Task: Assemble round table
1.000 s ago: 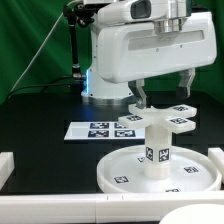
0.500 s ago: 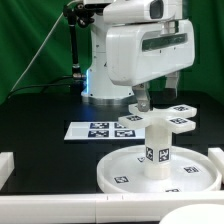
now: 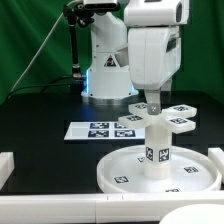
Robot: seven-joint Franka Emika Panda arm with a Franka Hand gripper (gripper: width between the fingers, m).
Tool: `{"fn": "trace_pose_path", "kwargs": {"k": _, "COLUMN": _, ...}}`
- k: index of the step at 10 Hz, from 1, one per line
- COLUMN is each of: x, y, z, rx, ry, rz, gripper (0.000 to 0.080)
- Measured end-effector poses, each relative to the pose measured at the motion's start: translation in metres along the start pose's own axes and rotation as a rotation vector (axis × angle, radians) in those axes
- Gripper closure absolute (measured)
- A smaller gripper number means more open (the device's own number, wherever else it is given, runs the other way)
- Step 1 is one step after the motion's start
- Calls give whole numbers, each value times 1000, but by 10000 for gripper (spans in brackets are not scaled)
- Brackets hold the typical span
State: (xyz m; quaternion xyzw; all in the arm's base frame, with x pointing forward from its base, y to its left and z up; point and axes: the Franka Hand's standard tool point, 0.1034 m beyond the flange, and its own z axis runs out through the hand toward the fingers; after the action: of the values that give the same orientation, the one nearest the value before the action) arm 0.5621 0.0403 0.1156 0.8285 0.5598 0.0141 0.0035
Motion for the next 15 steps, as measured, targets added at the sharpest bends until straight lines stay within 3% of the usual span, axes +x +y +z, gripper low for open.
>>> {"fn": "trace_pose_path", "kwargs": {"k": 4, "x": -4, "y": 1, "z": 12, "rx": 15, "ry": -16, "rz": -2, "gripper": 151}}
{"fn": "trace_pose_path", "kwargs": {"k": 9, "x": -6, "y": 1, "z": 14, "rx": 17, "ry": -20, "rz": 9, "gripper": 152}}
{"fn": "trace_pose_path", "kwargs": {"k": 10, "x": -6, "y": 1, "z": 14, "rx": 17, "ry": -21, "rz": 10, "gripper": 292}}
{"fn": "trace_pose_path", "kwargs": {"k": 11, "x": -6, "y": 2, "z": 14, "rx": 17, "ry": -21, "rz": 10, "gripper": 292}}
{"fn": "trace_pose_path", "kwargs": {"k": 12, "x": -6, "y": 2, "z": 14, "rx": 16, "ry": -21, "rz": 21, "gripper": 359}}
{"fn": "trace_pose_path", "kwargs": {"k": 15, "x": -7, "y": 1, "z": 15, "rx": 19, "ry": -20, "rz": 216, "gripper": 359}}
